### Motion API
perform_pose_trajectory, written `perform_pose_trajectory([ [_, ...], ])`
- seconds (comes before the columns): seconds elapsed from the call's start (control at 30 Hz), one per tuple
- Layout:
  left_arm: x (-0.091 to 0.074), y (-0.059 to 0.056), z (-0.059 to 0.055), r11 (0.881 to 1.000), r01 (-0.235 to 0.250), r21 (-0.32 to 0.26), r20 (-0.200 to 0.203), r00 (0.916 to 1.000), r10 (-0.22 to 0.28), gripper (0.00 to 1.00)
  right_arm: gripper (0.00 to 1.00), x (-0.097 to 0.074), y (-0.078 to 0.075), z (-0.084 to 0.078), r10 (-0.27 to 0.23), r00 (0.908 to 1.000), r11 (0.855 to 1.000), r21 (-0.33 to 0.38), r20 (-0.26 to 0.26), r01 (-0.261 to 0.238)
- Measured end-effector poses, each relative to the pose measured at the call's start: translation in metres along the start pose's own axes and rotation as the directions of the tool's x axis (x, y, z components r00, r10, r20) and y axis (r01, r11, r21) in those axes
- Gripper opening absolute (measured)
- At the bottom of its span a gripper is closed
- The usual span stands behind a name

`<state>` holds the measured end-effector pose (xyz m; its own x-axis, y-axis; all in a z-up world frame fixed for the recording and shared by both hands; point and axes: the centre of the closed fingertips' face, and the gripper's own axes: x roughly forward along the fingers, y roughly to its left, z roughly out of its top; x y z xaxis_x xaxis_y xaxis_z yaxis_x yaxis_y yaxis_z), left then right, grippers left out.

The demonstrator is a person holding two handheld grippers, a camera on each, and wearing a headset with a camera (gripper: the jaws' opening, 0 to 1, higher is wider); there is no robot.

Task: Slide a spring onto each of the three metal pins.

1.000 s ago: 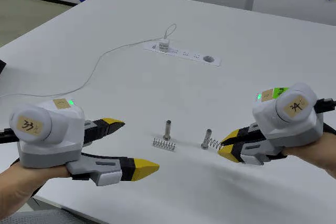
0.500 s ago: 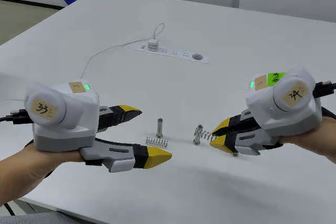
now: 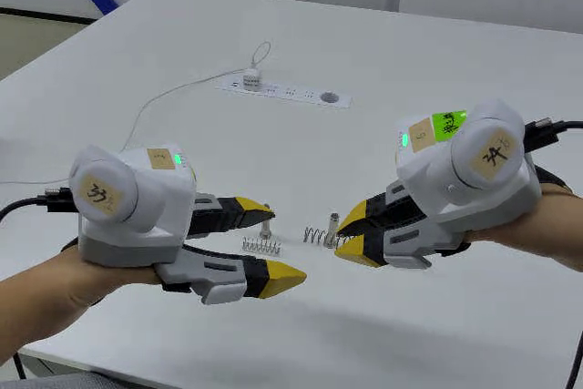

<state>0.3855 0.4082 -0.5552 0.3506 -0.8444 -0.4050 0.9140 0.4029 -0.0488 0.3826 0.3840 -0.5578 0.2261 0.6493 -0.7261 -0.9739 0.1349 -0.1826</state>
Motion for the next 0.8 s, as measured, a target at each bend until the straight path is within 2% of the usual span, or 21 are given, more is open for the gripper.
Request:
perform_pose_trajectory([
  [0.1,0.002,-0.003,0.002,1.000,0.007,0.009,-0.004,1.0000,-0.007,0.48,0.11,0.000,0.003,0.000,0.012,0.9999,1.000,-0.009,-0.002,-0.012],
  [0.17,0.003,-0.010,0.011,0.998,0.046,-0.044,0.038,0.9983,-0.044,0.46,0.11,-0.002,0.007,0.000,0.019,0.9998,1.000,-0.020,-0.005,-0.019],
  [0.2,0.003,-0.013,0.016,0.997,0.061,-0.051,0.056,0.9967,-0.058,0.44,0.11,-0.003,0.008,0.001,0.020,0.9998,0.999,-0.027,-0.007,-0.020],
  [0.27,0.004,-0.014,0.018,0.998,0.064,-0.001,0.047,0.9968,-0.064,0.38,0.11,-0.005,0.011,0.003,0.021,0.9998,0.999,-0.038,-0.002,-0.021],
  [0.3,0.005,-0.015,0.016,0.998,0.064,0.013,0.030,0.9974,-0.065,0.34,0.11,-0.006,0.013,0.004,0.026,0.9997,0.999,-0.041,0.002,-0.026],
  [0.5,0.009,-0.021,0.009,0.996,0.083,0.035,-0.003,0.9965,-0.083,0.28,0.11,-0.006,0.017,0.003,0.039,0.9992,0.998,-0.046,0.000,-0.039],
  [0.8,0.010,-0.025,0.009,0.994,0.101,0.052,-0.013,0.9949,-0.100,0.22,0.11,-0.005,0.023,0.005,0.057,0.9984,0.997,-0.060,-0.006,-0.057],
])
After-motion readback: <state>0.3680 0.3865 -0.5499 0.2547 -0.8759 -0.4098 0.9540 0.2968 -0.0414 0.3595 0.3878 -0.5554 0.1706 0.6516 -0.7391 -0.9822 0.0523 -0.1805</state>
